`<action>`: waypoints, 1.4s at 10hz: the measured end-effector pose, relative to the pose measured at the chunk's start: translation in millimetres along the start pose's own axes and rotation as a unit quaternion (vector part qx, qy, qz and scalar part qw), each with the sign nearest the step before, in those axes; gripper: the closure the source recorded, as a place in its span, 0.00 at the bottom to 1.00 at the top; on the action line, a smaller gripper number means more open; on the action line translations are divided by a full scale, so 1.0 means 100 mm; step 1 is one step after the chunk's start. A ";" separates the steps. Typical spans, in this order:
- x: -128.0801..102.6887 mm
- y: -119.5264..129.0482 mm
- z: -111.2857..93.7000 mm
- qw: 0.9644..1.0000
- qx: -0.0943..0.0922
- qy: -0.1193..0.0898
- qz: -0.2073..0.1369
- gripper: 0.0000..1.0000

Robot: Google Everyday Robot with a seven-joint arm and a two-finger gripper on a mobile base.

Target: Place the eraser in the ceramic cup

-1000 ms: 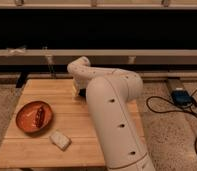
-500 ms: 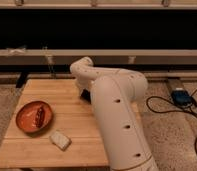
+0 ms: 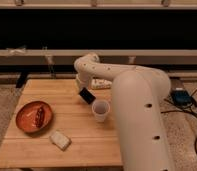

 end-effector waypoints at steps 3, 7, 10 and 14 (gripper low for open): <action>0.01 0.24 -0.51 0.998 -0.028 -0.049 -0.022 1.00; -0.02 0.46 -1.21 0.990 -0.065 -0.116 -0.044 1.00; 0.07 0.35 -1.41 0.986 -0.084 -0.143 -0.031 1.00; 0.29 0.04 -1.48 0.983 -0.100 -0.151 0.010 1.00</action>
